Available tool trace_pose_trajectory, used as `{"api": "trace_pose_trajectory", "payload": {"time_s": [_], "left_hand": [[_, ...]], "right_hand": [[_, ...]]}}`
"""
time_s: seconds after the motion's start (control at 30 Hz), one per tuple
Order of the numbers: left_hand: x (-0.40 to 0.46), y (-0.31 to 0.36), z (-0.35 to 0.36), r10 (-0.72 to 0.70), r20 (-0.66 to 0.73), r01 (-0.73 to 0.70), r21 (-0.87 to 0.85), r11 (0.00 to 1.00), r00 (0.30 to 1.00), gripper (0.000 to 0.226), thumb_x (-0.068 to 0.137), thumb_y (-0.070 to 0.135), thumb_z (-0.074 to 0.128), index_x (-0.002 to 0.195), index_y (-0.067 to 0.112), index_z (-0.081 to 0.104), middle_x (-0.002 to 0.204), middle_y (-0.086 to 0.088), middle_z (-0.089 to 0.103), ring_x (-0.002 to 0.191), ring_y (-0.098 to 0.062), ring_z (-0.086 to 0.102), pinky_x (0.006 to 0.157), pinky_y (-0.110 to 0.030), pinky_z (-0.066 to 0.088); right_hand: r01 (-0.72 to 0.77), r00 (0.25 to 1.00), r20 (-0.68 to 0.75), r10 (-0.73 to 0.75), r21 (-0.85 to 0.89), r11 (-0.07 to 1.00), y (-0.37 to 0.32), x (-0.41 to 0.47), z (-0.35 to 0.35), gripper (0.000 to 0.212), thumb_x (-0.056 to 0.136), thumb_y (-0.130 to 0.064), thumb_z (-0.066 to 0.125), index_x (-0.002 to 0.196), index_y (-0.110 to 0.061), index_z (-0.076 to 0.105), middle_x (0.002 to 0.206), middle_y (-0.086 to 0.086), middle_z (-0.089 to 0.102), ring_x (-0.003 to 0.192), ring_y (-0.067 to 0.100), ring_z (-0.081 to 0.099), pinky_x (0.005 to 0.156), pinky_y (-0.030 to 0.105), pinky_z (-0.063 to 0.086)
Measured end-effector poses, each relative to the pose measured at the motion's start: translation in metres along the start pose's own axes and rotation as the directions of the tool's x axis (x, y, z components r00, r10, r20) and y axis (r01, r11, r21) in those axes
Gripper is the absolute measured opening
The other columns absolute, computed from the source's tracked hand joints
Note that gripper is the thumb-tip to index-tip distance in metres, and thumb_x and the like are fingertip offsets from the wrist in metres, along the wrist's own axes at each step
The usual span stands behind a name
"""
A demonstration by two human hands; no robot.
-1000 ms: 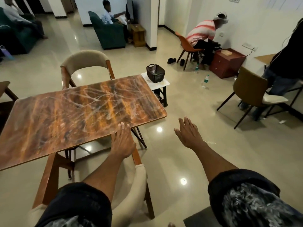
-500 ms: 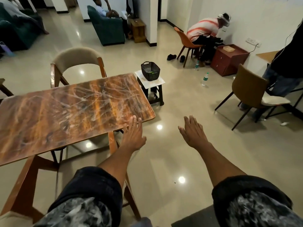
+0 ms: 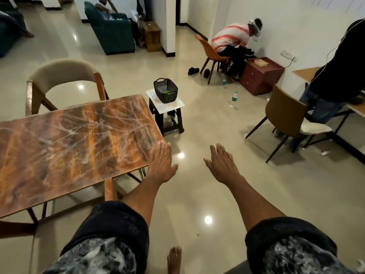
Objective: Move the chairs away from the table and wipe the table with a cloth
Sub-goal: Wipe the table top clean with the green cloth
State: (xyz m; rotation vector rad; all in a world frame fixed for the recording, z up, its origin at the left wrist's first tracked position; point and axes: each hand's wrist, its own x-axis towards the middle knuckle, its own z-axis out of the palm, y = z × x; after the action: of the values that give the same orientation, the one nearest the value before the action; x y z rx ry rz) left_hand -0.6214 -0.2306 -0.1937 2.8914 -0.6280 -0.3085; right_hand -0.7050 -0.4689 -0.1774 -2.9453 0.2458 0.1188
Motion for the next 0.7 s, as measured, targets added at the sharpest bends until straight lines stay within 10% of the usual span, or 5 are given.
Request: {"api": "trace_pose_trajectory", "payload": {"time_s": [0.7], "left_hand": [[0.176,0.029,-0.046,-0.023,-0.048,0.022,-0.019,1.000,0.999,0.093,0.108,0.058,0.041,0.167,0.011,-0.012,0.174,-0.014,-0.021,0.162,-0.029,-0.021,0.131,-0.057,0.002]], "right_hand": [[0.054,0.998,-0.018,-0.054,-0.007,0.999,0.096,0.173,-0.047,0.067,0.113,-0.048,0.032,0.165,-0.006,0.019,0.173,0.026,0.015,0.162,0.039,0.014,0.126,0.051,0.024]]}}
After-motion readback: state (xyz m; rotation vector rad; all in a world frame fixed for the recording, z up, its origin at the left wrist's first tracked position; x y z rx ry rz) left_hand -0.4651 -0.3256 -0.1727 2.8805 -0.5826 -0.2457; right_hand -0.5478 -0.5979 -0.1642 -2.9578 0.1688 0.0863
